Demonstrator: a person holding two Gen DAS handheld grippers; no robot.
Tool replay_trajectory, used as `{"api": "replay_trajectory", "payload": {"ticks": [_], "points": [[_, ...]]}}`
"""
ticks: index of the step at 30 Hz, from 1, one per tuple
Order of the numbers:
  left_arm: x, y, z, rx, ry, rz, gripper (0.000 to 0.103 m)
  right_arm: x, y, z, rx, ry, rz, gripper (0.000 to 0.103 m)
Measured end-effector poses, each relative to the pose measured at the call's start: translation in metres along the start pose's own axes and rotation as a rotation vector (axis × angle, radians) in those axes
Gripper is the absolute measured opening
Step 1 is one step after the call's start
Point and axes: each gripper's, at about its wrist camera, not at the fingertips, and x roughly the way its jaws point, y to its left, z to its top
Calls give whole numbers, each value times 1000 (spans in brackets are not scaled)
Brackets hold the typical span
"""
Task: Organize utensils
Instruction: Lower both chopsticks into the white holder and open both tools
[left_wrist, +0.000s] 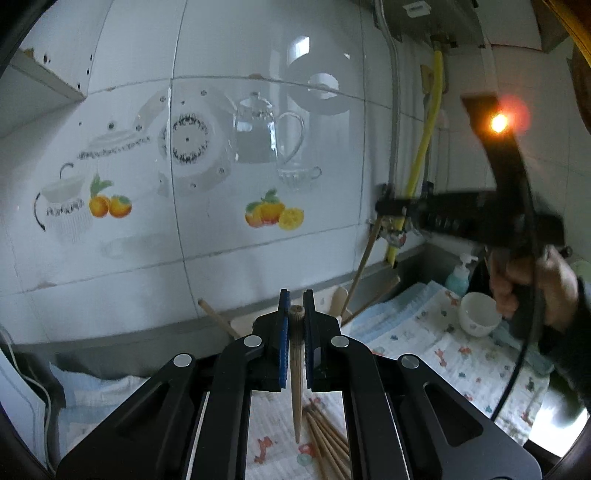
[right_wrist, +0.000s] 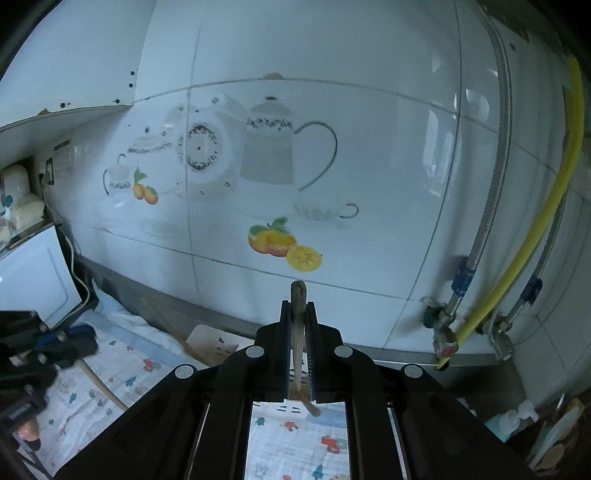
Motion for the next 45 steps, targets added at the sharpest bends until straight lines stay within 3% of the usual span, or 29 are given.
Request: {"api": "replay_trajectory", "payload": {"ticks": [6, 13, 19, 22, 25, 31, 40, 45], "points": [[2, 4, 37, 5, -71, 13, 5, 22, -5, -7, 22, 30, 21, 7], [14, 7, 77, 32, -175, 82, 5, 40, -5, -23, 11, 76, 28, 7], [38, 16, 91, 11, -216, 122, 5, 47, -6, -34, 0, 98, 40, 7], [52, 21, 87, -6, -212, 132, 5, 49, -5, -38, -16, 110, 38, 7], [72, 28, 74, -39, -155, 116, 5, 49, -5, -40, -18, 110, 35, 7], [88, 32, 56, -37, -70, 105, 8, 34, -5, -39, -13, 83, 29, 29], [38, 19, 52, -18, -86, 90, 11, -29, 18, -47, -32, 33, 89, 30], [-6, 12, 16, -28, -37, 87, 18, -64, 44, -80, -53, 47, 138, 30]]}}
